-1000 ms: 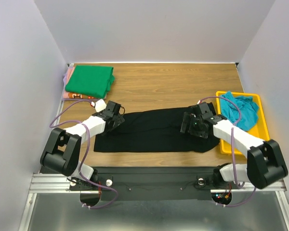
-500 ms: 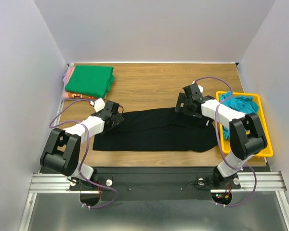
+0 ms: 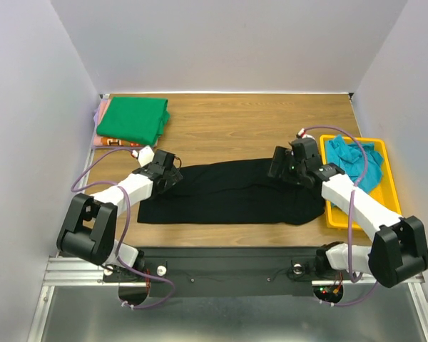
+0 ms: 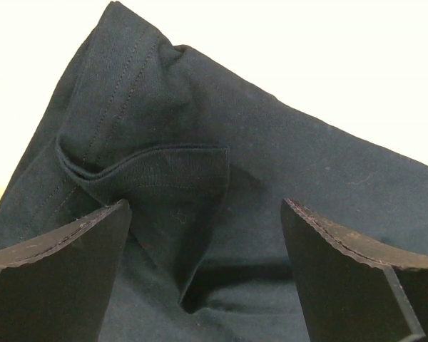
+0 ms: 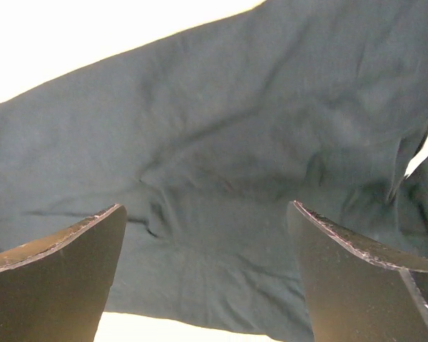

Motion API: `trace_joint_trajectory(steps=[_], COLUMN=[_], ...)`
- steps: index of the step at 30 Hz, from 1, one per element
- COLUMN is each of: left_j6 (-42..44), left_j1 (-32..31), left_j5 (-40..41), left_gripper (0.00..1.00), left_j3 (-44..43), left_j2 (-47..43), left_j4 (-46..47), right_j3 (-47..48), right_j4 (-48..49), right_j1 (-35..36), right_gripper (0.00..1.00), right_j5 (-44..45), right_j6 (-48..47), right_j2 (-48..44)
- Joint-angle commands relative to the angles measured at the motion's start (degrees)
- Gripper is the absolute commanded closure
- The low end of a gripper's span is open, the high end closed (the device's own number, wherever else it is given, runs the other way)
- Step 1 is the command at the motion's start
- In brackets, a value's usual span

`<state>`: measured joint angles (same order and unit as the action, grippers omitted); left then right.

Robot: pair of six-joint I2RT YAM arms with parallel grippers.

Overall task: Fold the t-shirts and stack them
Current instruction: Fold the tshirt

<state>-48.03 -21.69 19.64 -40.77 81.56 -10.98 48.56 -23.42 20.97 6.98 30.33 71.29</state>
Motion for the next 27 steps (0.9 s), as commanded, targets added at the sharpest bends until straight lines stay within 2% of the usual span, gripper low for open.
trace_joint_trajectory(steps=[1,4,8,10,14,16,18,20,21,22,23,25,26,27], left_j6=[0.48,0.39,0.31,0.31,0.39,0.39,0.39,0.48,0.48,0.48,0.48,0.48,0.57,0.57], left_j1=[0.16,0.07,0.16,0.07,0.07,0.07,0.07,0.07,0.07,0.16,0.16,0.07,0.16,0.16], left_j5=[-0.04,-0.21,-0.04,-0.04,-0.13,-0.13,0.05,0.05,0.05,0.05,0.05,0.05,0.14,0.14], left_gripper=[0.02,0.02,0.02,0.02,0.02,0.01,0.02,0.02,0.02,0.02,0.02,0.02,0.02,0.02], left_j3=[1.13,1.49,2.10,2.28,2.28,2.19,2.19,2.10,2.02,2.01,2.01,1.93,1.93,1.84], left_j2=[-3.16,-4.12,-5.09,-5.18,-4.92,-4.74,-4.57,-4.39,-4.30,-4.22,-4.22,-4.30,-4.30,-4.39], left_j4=[-1.14,-1.06,-1.06,-0.88,-0.80,-0.79,-0.80,-0.97,-0.88,-0.97,-1.06,-1.15,-1.23,-1.32], right_j3=[-3.46,-3.29,-2.76,-2.59,-2.50,-2.50,-2.68,-2.59,-2.41,-2.41,-2.33,-2.24,-2.32,-2.41], right_j4=[0.57,0.83,3.02,3.99,6.01,6.19,6.63,6.98,7.07,7.33,7.34,7.34,7.34,7.25], right_j1=[-0.23,-0.23,-0.23,-0.23,-0.23,-0.23,-0.23,-0.23,-0.23,-0.23,-0.23,-0.23,-0.23,-0.14], right_gripper=[0.00,0.04,0.18,0.20,0.33,0.35,0.44,0.48,0.56,0.58,0.69,0.75,0.85,0.87], right_j5=[-2.24,0.39,1.62,3.03,4.35,4.35,4.53,4.27,4.09,3.83,3.48,3.04,2.51,2.16], right_j6=[3.07,4.56,5.36,5.97,6.15,6.32,6.32,6.32,6.41,6.59,6.76,6.94,7.11,7.11], right_j2=[1.21,5.16,9.56,10.62,12.21,13.00,13.35,14.05,14.32,14.32,14.15,13.10,12.48,11.78])
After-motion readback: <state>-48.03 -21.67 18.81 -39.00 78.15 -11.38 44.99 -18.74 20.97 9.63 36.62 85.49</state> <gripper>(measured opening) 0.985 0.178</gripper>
